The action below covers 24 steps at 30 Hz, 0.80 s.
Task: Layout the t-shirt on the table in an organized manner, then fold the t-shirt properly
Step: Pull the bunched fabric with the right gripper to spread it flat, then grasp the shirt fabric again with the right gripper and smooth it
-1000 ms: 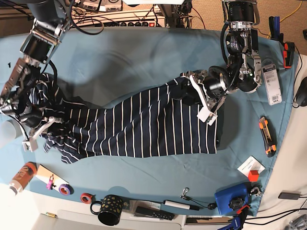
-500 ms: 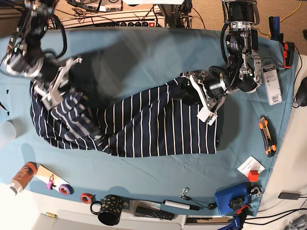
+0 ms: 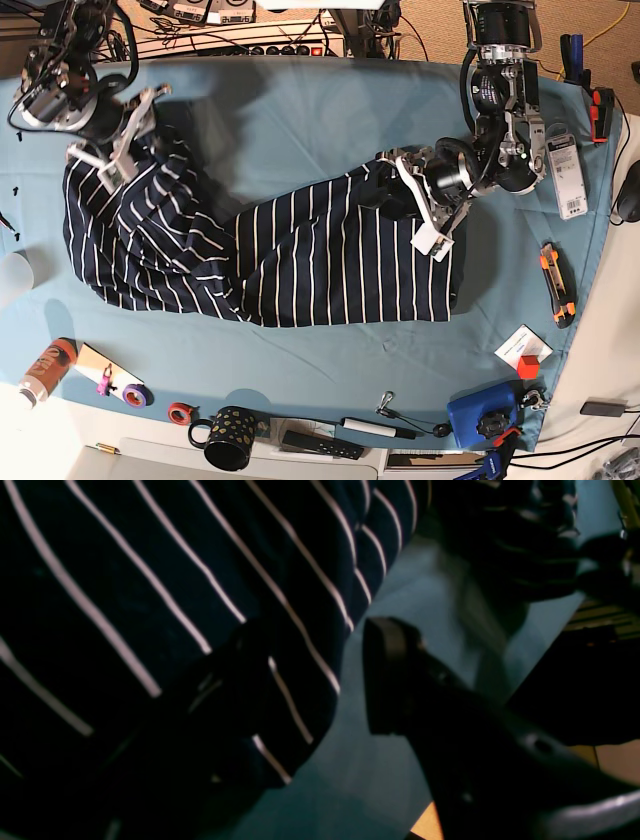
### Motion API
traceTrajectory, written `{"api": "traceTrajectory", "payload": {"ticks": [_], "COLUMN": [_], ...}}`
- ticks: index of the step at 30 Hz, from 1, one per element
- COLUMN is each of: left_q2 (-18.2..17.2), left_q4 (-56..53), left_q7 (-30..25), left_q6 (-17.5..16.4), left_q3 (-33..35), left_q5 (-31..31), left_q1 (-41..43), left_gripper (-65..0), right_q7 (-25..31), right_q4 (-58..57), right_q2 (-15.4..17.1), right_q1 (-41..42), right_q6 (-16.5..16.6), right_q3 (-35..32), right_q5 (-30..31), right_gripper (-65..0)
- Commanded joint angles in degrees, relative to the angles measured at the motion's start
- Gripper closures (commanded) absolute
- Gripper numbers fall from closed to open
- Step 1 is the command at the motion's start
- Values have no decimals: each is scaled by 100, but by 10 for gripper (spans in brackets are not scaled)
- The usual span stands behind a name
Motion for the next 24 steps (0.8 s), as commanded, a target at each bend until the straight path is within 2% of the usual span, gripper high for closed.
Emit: {"api": "traceTrajectory", "payload": {"ticks": [1, 2, 4, 5, 8, 10, 14, 17, 21, 24], "left_q2": [-13, -13, -11, -11, -13, -13, -13, -13, -13, -13], "left_q4": [96, 96, 96, 96, 96, 96, 96, 96, 96, 96], "left_q7": [-125, -122, -127, -155, -232, -256, -256, -271, -271, -271], "left_q6": [-26, -26, -26, -28, -26, -26, -28, -26, -26, -28], "left_q3": [-11, -11, -9, -9, -9, -9, -9, -9, -9, -9], "left_q5": [-142, -142, -142, -142, -142, -142, -142, -142, -142, -142], "left_q1": [-76, -76, -79, -79, -76, -76, -76, -76, -76, -76], "left_gripper": [-309, -309, -309, -309, -309, -309, -309, -309, -309, -309], "right_q7": [129, 247, 907, 1250, 1738, 2059, 2124, 2260, 2328, 2232], "right_q4": [92, 92, 92, 92, 90, 90, 17, -472, -1364, -1725], "right_q2": [83, 85, 79, 50, -101, -155, -155, -173, -175, -199], "right_q1": [35, 39, 39, 83, 345, 446, 531, 684, 1137, 1478], "right_q6": [3, 3, -2, -151, -686, -901, -1150, -1220, -1200, -1032], "right_q3": [39, 42, 92, 111, 131, 122, 114, 114, 114, 114], "right_q5": [63, 48, -74, -317, -1250, -1449, -1508, -1727, -1624, -1502], "right_gripper": [-273, -273, -273, -273, -273, -273, -273, -273, -273, -273]}}
